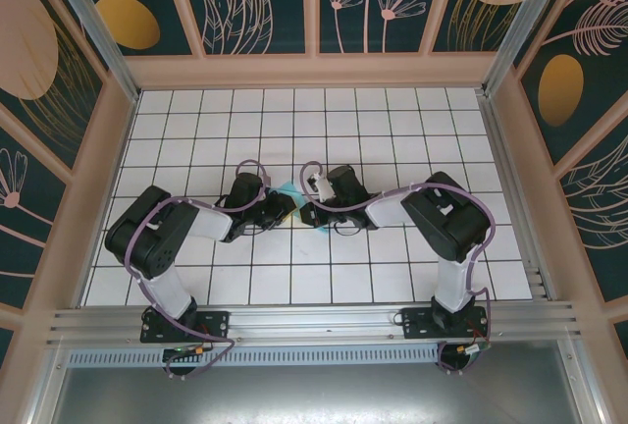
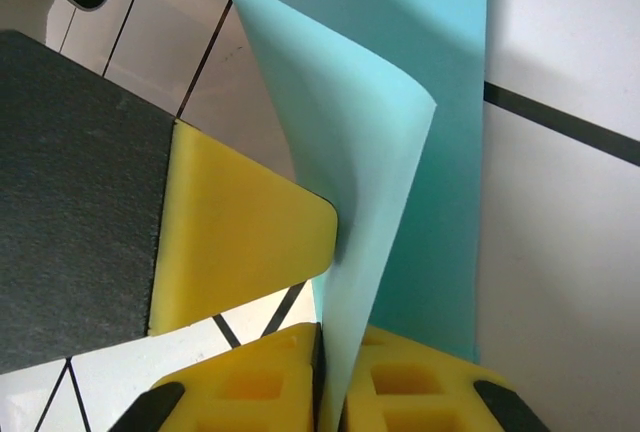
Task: Fold a paper plane with a square sheet of paper (pick it up from the middle)
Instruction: Fold the wing for the fifth time at the center of the table.
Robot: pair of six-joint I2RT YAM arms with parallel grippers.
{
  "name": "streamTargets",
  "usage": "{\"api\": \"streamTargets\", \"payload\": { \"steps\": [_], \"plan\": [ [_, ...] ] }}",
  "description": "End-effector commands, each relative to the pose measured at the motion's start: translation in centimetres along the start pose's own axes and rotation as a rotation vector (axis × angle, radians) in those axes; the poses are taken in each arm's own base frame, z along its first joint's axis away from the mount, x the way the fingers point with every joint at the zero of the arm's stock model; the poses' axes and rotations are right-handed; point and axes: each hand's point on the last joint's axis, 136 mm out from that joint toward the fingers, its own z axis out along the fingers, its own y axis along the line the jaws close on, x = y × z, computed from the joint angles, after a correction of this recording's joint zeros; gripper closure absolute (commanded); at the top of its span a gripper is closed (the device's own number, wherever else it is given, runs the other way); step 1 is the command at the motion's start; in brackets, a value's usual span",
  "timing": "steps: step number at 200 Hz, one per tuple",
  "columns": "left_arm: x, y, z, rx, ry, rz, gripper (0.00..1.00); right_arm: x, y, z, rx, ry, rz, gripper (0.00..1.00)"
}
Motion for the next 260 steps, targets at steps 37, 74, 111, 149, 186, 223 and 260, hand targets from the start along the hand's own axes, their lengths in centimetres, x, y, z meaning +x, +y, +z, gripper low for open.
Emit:
{"api": "streamTargets", "payload": {
  "steps": [37,74,111,149,186,223,260],
  "plan": [
    [-0.1,0.5,0.4,-0.029,-0.002,0.027,0.79,-0.3,1.0,-1.6,-0.043,0.045,0.052,0.77],
    [0.0,0.6,0.4,-0.033,0.0,0.025,0.79,-0.1,0.8,-2.1,-0.02,0.062,0.067,0.74],
    [0.1,0.7,0.4,-0.034,0.002,0.025,0.79,0.8,0.3,-1.9,-0.006,0.084,0.055,0.8],
    [0.0,0.3,0.2,-0.026,-0.003,0.032,0.79,1.7,-0.4,-1.1,-0.018,0.115,0.066,0.89],
    [-0.3,-1.0,-0.3,0.012,-0.014,0.064,0.78,2.4,-0.6,-0.7,-0.056,0.142,0.099,0.94],
    [0.0,-2.9,-1.2,0.089,-0.015,0.098,0.74,3.0,-0.9,-0.7,-0.083,0.174,0.129,0.94],
    [1.1,-3.8,-1.3,0.141,0.012,0.117,0.72,3.8,-1.8,-0.2,-0.051,0.214,0.145,0.94]
  ]
}}
